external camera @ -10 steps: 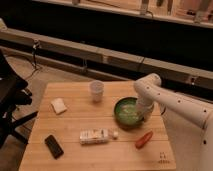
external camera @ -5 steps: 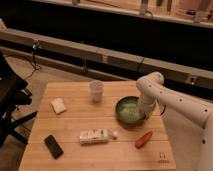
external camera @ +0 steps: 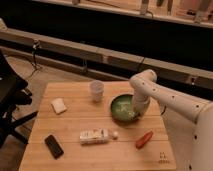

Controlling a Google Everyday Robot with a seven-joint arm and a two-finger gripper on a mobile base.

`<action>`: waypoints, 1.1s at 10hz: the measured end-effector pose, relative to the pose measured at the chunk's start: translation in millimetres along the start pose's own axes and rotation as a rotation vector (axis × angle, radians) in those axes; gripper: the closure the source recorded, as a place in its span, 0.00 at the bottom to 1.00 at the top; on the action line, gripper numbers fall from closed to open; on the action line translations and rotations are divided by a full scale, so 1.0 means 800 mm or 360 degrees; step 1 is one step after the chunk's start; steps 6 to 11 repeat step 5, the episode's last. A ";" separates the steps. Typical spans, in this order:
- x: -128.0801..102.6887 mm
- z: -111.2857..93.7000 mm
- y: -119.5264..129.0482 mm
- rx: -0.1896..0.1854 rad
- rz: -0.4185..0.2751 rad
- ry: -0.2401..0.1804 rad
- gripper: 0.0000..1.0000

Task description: Drag the ceramic bowl in a circle

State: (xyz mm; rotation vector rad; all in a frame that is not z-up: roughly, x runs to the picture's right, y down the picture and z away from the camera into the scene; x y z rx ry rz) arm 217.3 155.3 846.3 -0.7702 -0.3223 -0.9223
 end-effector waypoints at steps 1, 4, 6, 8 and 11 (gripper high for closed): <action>0.002 -0.001 -0.001 0.0007 0.0004 -0.0001 0.99; 0.013 -0.007 -0.019 0.0019 -0.0005 0.0000 0.99; 0.012 -0.007 -0.018 0.0022 -0.0009 -0.0003 0.99; 0.012 -0.007 -0.018 0.0022 -0.0009 -0.0003 0.99; 0.012 -0.007 -0.018 0.0022 -0.0009 -0.0003 0.99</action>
